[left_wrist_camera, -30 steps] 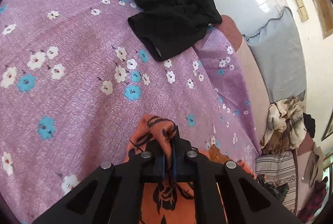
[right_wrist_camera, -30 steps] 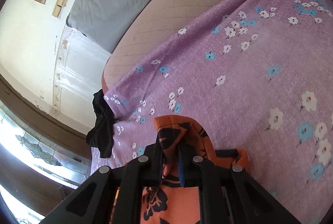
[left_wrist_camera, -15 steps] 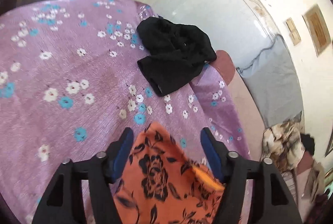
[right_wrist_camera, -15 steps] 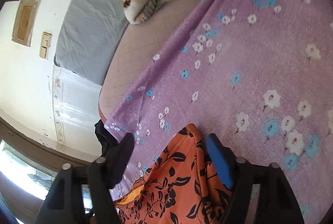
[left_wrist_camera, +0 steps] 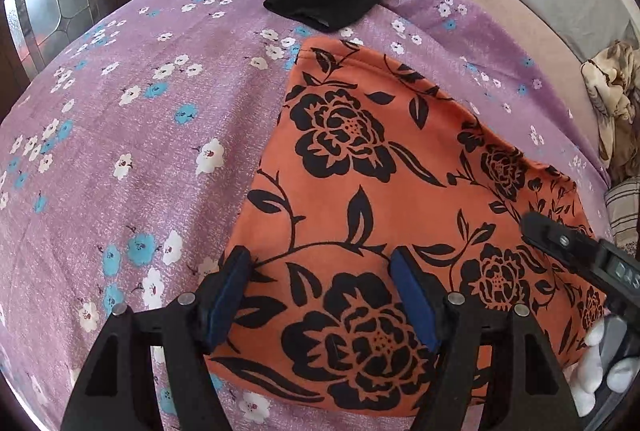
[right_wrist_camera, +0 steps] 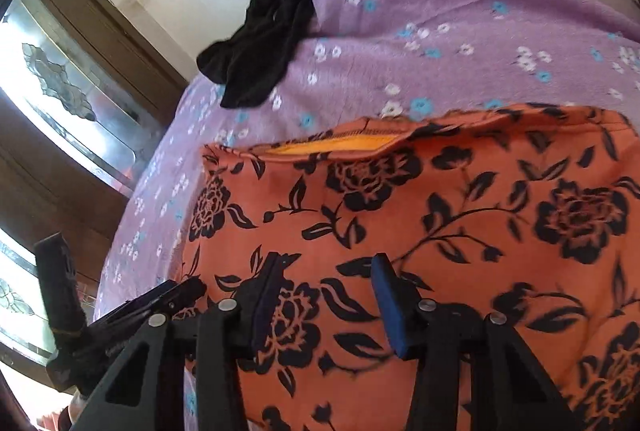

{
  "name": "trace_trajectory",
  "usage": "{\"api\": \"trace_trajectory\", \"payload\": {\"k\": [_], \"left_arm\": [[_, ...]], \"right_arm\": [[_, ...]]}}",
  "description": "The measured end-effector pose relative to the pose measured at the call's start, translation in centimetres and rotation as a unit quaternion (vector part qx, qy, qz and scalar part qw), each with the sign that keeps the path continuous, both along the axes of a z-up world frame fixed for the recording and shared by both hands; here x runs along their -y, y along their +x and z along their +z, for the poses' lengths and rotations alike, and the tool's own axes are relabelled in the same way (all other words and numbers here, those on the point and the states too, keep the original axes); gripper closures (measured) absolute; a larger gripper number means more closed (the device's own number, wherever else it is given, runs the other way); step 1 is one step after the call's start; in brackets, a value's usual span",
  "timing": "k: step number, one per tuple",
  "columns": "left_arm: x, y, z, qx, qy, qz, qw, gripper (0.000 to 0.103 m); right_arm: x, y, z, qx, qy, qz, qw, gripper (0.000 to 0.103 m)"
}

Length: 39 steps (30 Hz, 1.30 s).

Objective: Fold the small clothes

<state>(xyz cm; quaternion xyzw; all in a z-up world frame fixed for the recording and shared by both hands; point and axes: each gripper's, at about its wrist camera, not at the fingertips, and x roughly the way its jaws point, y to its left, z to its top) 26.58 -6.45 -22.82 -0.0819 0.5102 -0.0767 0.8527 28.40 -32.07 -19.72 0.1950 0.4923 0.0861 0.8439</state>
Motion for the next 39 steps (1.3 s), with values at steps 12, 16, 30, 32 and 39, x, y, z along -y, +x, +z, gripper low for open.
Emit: {"api": "trace_trajectory", "payload": {"k": [12, 16, 30, 32, 39], "left_arm": [[-0.1, 2.0, -0.1, -0.005, 0.002, 0.001, 1.0, 0.028], [0.1, 1.8, 0.2, 0.004, 0.01, 0.003, 0.9999, 0.028], [-2.4, 0.4, -1.2, 0.002, 0.048, 0.033, 0.9983, 0.023], [-2.8, -0.3, -0.8, 0.006, 0.05, 0.041, 0.9979, 0.023], [-1.2, -4.4, 2.3, 0.07, 0.019, 0.01, 0.9973, 0.024]], "right_arm": [[4.6, 8.9, 0.7, 0.042, -0.045, -0.12, 0.991, 0.056], [7.4, 3.5, 2.8, 0.055, -0.051, -0.124, 0.989, 0.056], [13.4, -15.4, -1.0, -0.023, -0.058, -0.122, 0.991, 0.059], [13.2, -15.8, -0.3, -0.034, -0.072, -0.12, 0.99, 0.059], [9.7, -13.9, 4.2, 0.041, -0.084, -0.088, 0.992, 0.058]]}}
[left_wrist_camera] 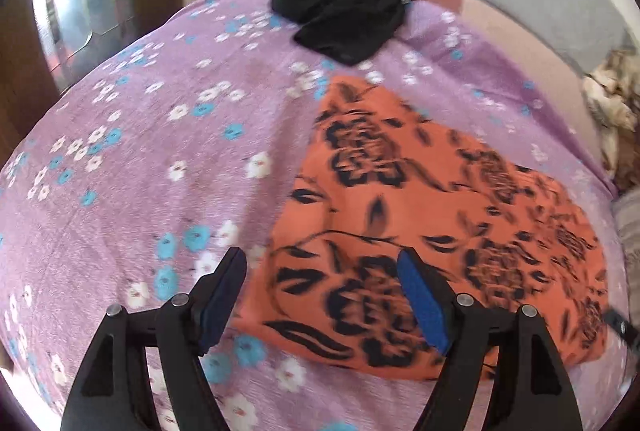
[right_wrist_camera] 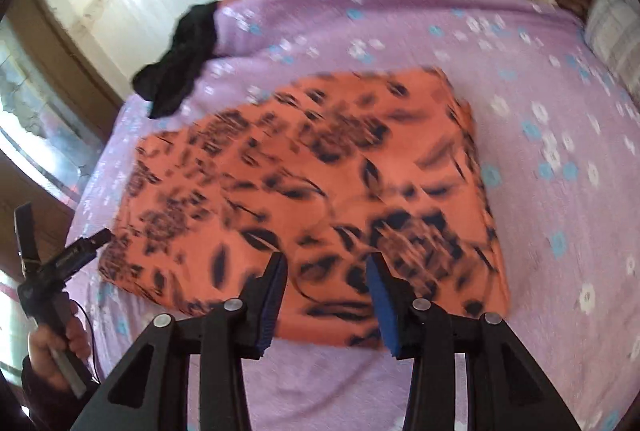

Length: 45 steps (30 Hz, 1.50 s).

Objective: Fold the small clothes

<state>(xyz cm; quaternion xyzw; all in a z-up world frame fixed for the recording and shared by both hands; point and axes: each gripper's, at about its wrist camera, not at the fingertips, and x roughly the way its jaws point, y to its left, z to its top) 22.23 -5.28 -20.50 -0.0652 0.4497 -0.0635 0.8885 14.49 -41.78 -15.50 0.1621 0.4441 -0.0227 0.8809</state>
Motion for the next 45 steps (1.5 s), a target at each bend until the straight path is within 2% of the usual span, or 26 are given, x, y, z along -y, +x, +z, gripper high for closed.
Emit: {"api": "trace_trajectory", "payload": {"k": [2, 4, 6, 7, 8, 9, 11, 12, 14, 17, 18, 20, 21, 22, 23, 27, 32, 34, 35, 36, 37, 38, 40, 42, 45], "left_arm": [[1.6, -0.1, 0.0, 0.003, 0.002, -0.034, 0.9994, 0.024], [2.7, 0.2, -0.8, -0.012, 0.014, -0.054, 0.9984, 0.024], [3.4, 0.9, -2.1, -0.041, 0.048, -0.053, 0.9966, 0.023], [3.7, 1.3, -2.8, -0.054, 0.066, -0.057, 0.9947, 0.021], [3.8, 1.2, -2.9, -0.053, 0.073, -0.059, 0.9942, 0.019], [3.8, 1.2, -2.7, -0.051, 0.075, -0.06, 0.9941, 0.019], [3.5, 1.3, -2.2, -0.049, 0.057, -0.06, 0.9953, 0.019], [3.2, 1.3, -1.9, -0.044, 0.043, -0.056, 0.9965, 0.019], [2.9, 1.5, -1.2, -0.028, 0.026, -0.052, 0.9979, 0.019], [2.9, 1.8, -0.9, -0.017, 0.029, -0.051, 0.9982, 0.019], [3.0, 2.2, -1.3, -0.027, 0.039, -0.047, 0.9978, 0.019], [3.4, 3.3, -3.2, -0.061, 0.071, -0.042, 0.9948, 0.019], [3.7, 3.6, -3.7, -0.062, 0.081, -0.044, 0.9938, 0.012], [3.8, 3.8, -3.7, -0.055, 0.092, -0.042, 0.9933, 0.007], [3.9, 3.9, -3.8, -0.056, 0.093, -0.042, 0.9932, 0.007], [3.2, 4.0, -3.4, -0.058, 0.067, -0.035, 0.9954, 0.007], [2.5, 2.6, -1.1, 0.001, 0.054, -0.033, 0.998, 0.007], [2.6, 2.6, -1.6, -0.011, 0.061, -0.036, 0.9974, 0.007], [2.7, 2.6, -2.3, -0.03, 0.071, -0.035, 0.9964, 0.007], [2.8, 3.1, -3.5, -0.056, 0.086, -0.034, 0.9942, 0.007], [2.7, 3.4, -4.3, -0.068, 0.079, -0.038, 0.9938, 0.006], [2.2, 3.4, -4.2, -0.064, 0.066, -0.033, 0.9953, 0.005], [1.4, 3.1, -3.7, -0.071, 0.044, -0.033, 0.996, 0.005], [0.3, 2.4, -3.2, -0.065, 0.028, -0.025, 0.9972, 0.005], [-1.5, 1.6, -2.0, -0.045, 0.019, -0.005, 0.9988, 0.005]], "right_arm": [[-1.7, 1.6, 0.6, 0.019, 0.002, 0.029, 0.999, 0.058], [-3.6, 3.0, 0.1, 0.013, 0.006, 0.053, 0.998, 0.058], [-5.4, 4.5, -2.0, -0.021, 0.009, 0.077, 0.997, 0.058], [-6.2, 5.0, -3.8, -0.059, 0.006, 0.089, 0.994, 0.056], [-6.7, 5.2, -5.2, -0.079, -0.006, 0.093, 0.992, 0.056], [-6.8, 4.9, -5.0, -0.061, -0.015, 0.097, 0.993, 0.056], [-6.1, 4.9, -3.8, -0.058, -0.001, 0.103, 0.993, 0.056], [-5.4, 4.9, -3.2, -0.05, 0.013, 0.093, 0.994, 0.056], [-3.2, 5.0, -1.6, -0.026, 0.008, 0.056, 0.998, 0.056], [1.2, 5.8, -0.9, -0.011, 0.0, -0.02, 1.0, 0.056], [2.8, 6.3, -1.4, -0.016, 0.005, -0.041, 0.999, 0.056], [5.2, 6.9, -4.0, -0.06, 0.014, -0.068, 0.996, 0.053], [6.0, 7.1, -5.6, -0.077, 0.038, -0.064, 0.994, 0.053], [6.3, 6.6, -5.6, -0.053, 0.041, -0.063, 0.996, 0.053], [6.2, 6.3, -5.2, -0.042, 0.04, -0.06, 0.996, 0.052], [5.9, 4.3, -3.7, -0.035, 0.057, -0.066, 0.996, 0.052], [4.2, 1.1, -2.4, -0.013, 0.037, -0.062, 0.997, 0.052], [3.9, 0.2, -3.6, -0.037, 0.039, -0.061, 0.997, 0.046], [3.9, 0.0, -4.9, -0.068, 0.041, -0.057, 0.995, 0.046], [3.9, -0.2, -5.5, -0.072, 0.045, -0.049, 0.995, 0.046], [3.8, -1.0, -5.1, -0.052, 0.04, -0.045, 0.997, 0.046], [3.7, -1.5, -4.6, -0.046, 0.043, -0.048, 0.997, 0.046], [4.0, -2.8, -3.8, -0.032, 0.077, -0.065, 0.994, 0.046], [4.2, -4.4, -3.1, -0.008, 0.1, -0.068, 0.993, 0.046], [4.5, -6.5, -2.6, 0.013, 0.105, -0.069, 0.992, 0.046]]}}
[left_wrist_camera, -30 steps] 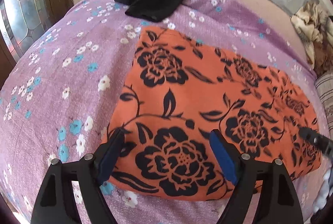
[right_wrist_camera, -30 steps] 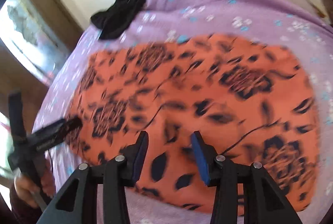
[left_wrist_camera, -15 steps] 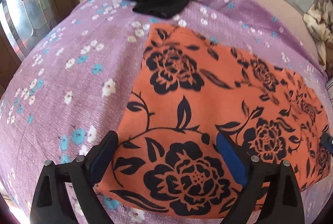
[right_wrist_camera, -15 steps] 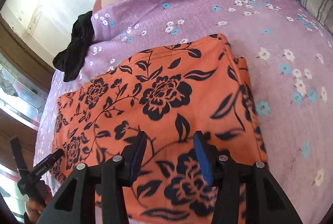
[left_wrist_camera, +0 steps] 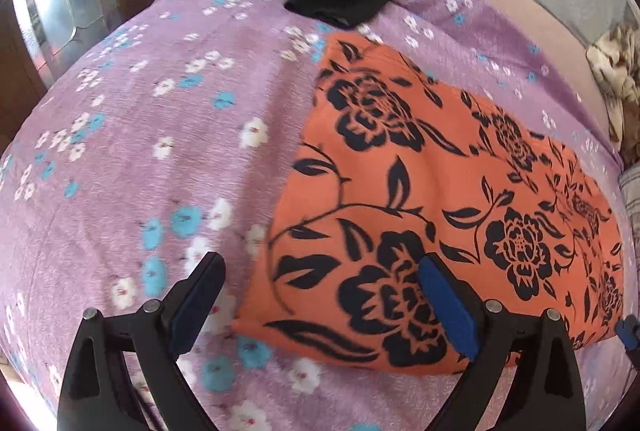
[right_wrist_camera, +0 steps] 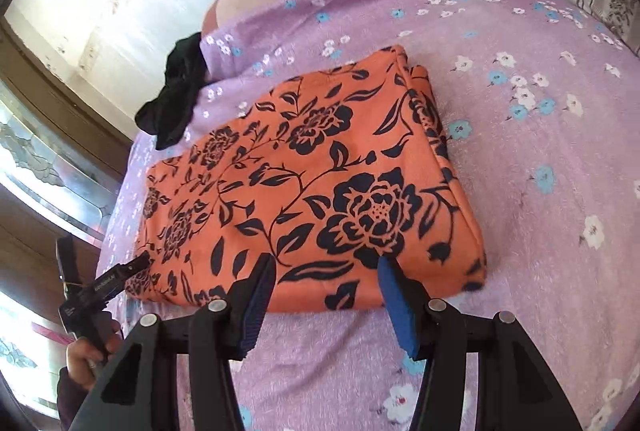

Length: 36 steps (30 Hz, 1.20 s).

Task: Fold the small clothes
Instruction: 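Press and square the folded dress edges with both grippers, then grasp the edge of the folded orange dress with both grippers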

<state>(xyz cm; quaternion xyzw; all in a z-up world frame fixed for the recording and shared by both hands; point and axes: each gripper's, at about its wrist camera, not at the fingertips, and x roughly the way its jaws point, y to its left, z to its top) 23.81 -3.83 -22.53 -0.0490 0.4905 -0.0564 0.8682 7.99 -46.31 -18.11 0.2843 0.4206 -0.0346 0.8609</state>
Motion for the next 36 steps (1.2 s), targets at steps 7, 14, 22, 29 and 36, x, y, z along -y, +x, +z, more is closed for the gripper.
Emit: {"api": "trace_trajectory", "payload": {"k": [7, 14, 22, 29, 36], "left_arm": [[-4.1, -4.6, 0.7, -0.008, -0.121, 0.013, 0.9925, 0.006], [-4.7, -7.6, 0.1, -0.036, -0.209, -0.025, 0.977, 0.005], [-2.9, -6.5, -0.9, -0.056, -0.264, -0.031, 0.9625, 0.007], [-0.1, -6.0, -0.8, -0.047, -0.276, -0.078, 0.9567, 0.054], [0.8, -4.8, -2.4, -0.089, -0.291, -0.052, 0.9512, 0.031]], "right_arm": [[2.2, -2.3, -1.0, 0.02, 0.132, -0.045, 0.99, 0.046], [1.3, -2.0, -1.6, 0.023, 0.153, -0.034, 0.987, 0.044], [0.1, -1.7, -2.8, 0.017, 0.188, -0.016, 0.982, 0.044], [0.1, -1.6, -3.8, 0.015, 0.231, -0.021, 0.973, 0.042], [0.9, -0.9, -5.7, 0.001, 0.266, -0.056, 0.962, 0.04]]}}
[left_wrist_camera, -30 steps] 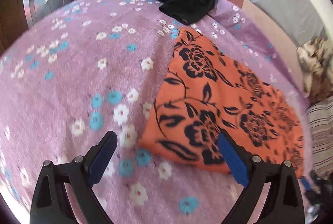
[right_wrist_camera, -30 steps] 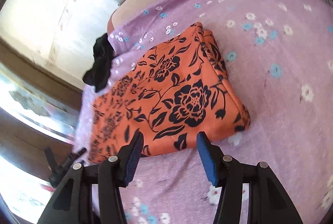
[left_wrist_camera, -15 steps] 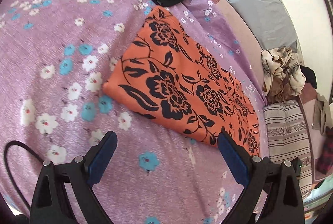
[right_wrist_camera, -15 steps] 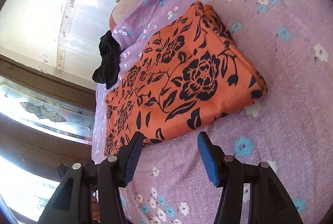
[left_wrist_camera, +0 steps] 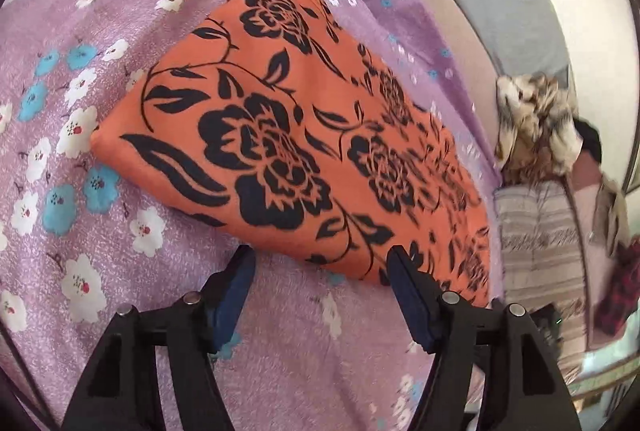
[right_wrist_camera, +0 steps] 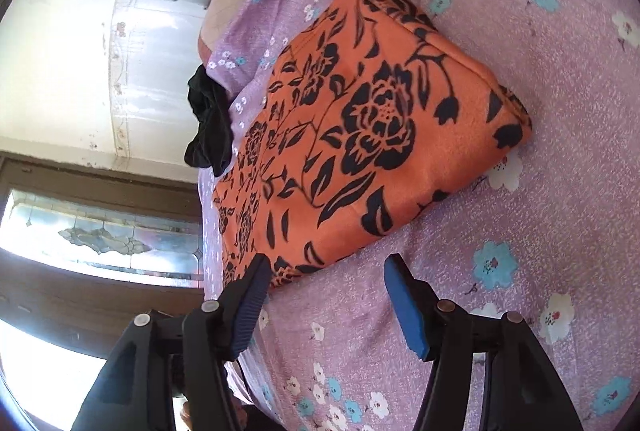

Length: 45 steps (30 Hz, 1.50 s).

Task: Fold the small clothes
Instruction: 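Grasp the edge of the folded orange dress with both grippers, then lift the grasped edge and fold it over the dress with both grippers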

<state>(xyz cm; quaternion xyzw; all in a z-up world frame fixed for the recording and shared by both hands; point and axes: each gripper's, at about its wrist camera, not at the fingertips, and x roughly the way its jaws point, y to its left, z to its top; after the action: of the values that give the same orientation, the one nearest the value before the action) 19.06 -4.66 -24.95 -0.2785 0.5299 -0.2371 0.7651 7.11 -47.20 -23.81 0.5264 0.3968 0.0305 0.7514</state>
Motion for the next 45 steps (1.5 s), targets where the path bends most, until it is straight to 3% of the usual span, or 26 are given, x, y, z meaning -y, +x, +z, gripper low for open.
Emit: {"api": "trace_trajectory", "payload": {"k": [3, 10, 14, 16, 18, 22, 26, 28, 29, 30, 31, 35, 38, 40, 42, 44, 45], "left_arm": [[-0.3, 1.0, -0.3, -0.016, -0.031, 0.024, 0.9991, 0.022], [-0.6, 3.7, -1.0, -0.034, -0.08, 0.077, 0.9932, 0.021], [-0.8, 3.9, -0.8, -0.018, -0.1, 0.093, 0.9904, 0.023], [-0.7, 3.6, -0.3, 0.0, -0.082, 0.091, 0.9925, 0.041], [-0.5, 3.3, 0.1, 0.021, -0.061, 0.087, 0.9941, 0.047], [0.3, 3.7, -0.9, 0.007, -0.034, 0.087, 0.9956, 0.044], [0.6, 3.5, -0.6, 0.019, -0.031, 0.083, 0.9959, 0.037], [0.7, 3.4, -0.7, 0.028, -0.031, 0.087, 0.9954, 0.04], [0.7, 3.4, -0.7, 0.033, -0.028, 0.09, 0.995, 0.044], [0.6, 3.5, -0.7, 0.038, -0.021, 0.091, 0.9949, 0.059], [0.7, 3.5, -0.7, 0.041, -0.017, 0.088, 0.9951, 0.067], [0.5, 3.2, 0.1, 0.06, -0.021, 0.082, 0.9946, 0.079], [0.3, 2.5, 1.9, 0.086, -0.028, 0.077, 0.9929, 0.082], [0.0, 2.1, 2.7, 0.097, -0.026, 0.073, 0.9922, 0.083], [-0.1, 2.1, 2.4, 0.085, -0.018, 0.074, 0.9934, 0.082], [0.0, 2.8, 0.7, 0.038, 0.003, 0.075, 0.9965, 0.079], [-0.1, 3.1, -0.2, 0.01, 0.017, 0.08, 0.9966, 0.073]], "right_arm": [[1.1, 0.9, -1.2, -0.012, 0.015, -0.025, 0.999, 0.04], [3.1, 2.9, -2.2, 0.007, 0.053, -0.065, 0.996, 0.04], [3.8, 4.0, -2.0, 0.033, 0.062, -0.077, 0.995, 0.039], [3.6, 4.4, -1.7, 0.041, 0.057, -0.08, 0.994, 0.039], [3.3, 4.7, -1.4, 0.051, 0.043, -0.082, 0.994, 0.039], [2.3, 5.6, -1.2, 0.046, -0.003, -0.079, 0.996, 0.039], [1.6, 5.5, -1.0, 0.043, -0.038, -0.079, 0.995, 0.041], [1.6, 5.6, -1.1, 0.039, -0.044, -0.08, 0.995, 0.05], [1.7, 5.5, -1.2, 0.037, -0.044, -0.083, 0.995, 0.055], [1.8, 5.3, -1.3, 0.037, -0.044, -0.085, 0.995, 0.063], [1.7, 5.2, -1.2, 0.04, -0.049, -0.086, 0.994, 0.065], [0.1, 4.9, 1.5, 0.069, -0.136, -0.065, 0.986, 0.071], [-0.7, 4.2, 3.5, 0.099, -0.167, -0.058, 0.979, 0.077], [-1.0, 3.6, 4.1, 0.108, -0.169, -0.055, 0.978, 0.077], [-0.7, 3.5, 3.3, 0.09, -0.159, -0.052, 0.982, 0.077], [0.2, 3.8, 1.1, 0.05, -0.109, -0.058, 0.991, 0.077], [0.8, 3.7, -0.1, 0.032, -0.073, -0.067, 0.995, 0.074]]}}
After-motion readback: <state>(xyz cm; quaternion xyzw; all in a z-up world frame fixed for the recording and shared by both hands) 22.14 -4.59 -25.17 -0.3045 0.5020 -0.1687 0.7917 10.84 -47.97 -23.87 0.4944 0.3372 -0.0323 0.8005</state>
